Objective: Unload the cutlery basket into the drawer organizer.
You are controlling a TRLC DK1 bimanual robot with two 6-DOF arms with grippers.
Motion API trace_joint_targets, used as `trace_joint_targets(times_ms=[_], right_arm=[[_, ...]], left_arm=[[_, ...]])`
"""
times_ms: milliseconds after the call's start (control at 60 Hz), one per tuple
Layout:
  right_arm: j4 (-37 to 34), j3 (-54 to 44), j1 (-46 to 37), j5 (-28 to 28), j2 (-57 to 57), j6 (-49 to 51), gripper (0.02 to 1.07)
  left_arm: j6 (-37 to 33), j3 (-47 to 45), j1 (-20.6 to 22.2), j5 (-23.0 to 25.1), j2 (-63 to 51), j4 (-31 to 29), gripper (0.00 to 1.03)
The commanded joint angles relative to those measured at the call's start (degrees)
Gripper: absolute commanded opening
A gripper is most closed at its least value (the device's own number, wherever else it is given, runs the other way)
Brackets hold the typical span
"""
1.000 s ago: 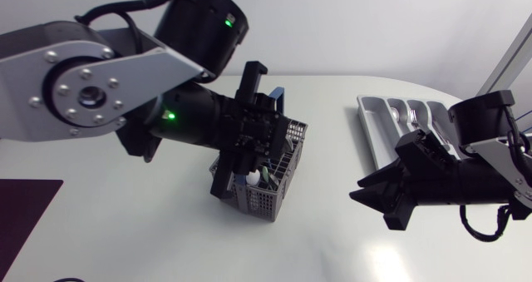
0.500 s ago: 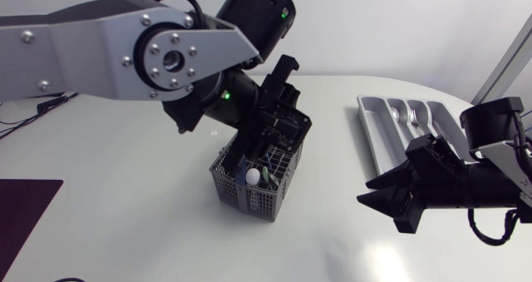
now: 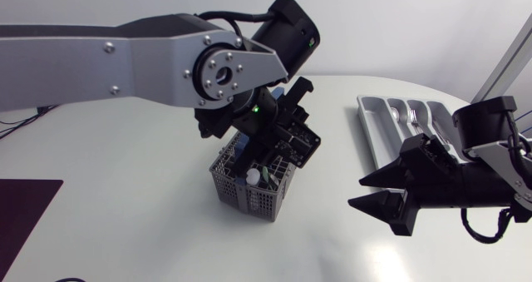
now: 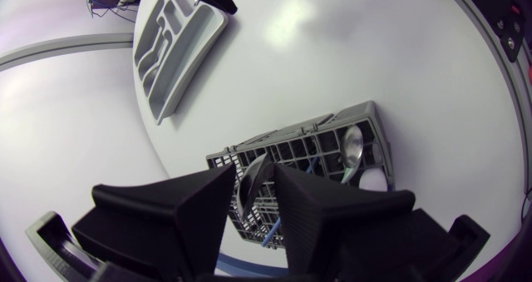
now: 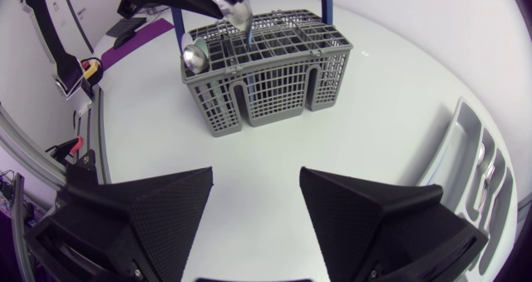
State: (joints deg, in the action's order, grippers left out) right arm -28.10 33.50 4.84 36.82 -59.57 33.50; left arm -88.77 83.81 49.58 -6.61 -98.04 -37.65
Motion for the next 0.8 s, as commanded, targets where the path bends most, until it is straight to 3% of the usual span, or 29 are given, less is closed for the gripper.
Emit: trace_joint_targets(times_ms=[0,117,783], right_arm=[[0.7,-1.9,0.9,0.4,0.3,-0.1,0.84],[1.2,-2.5,1.0,0.4,0.1,0.1,0.84],[0.6,-1.9,5.4,-0.9,3.1,-3.3,0.86]], left_arm=[[-2.3,1.8,0.3,-0.8,-1.8,-0.4,0.22],[-2.4,2.3,0.3,-1.9,-2.8,-0.1,0.08],[3.9,6.9,1.7,-4.1,0.5,-4.4,0.04]])
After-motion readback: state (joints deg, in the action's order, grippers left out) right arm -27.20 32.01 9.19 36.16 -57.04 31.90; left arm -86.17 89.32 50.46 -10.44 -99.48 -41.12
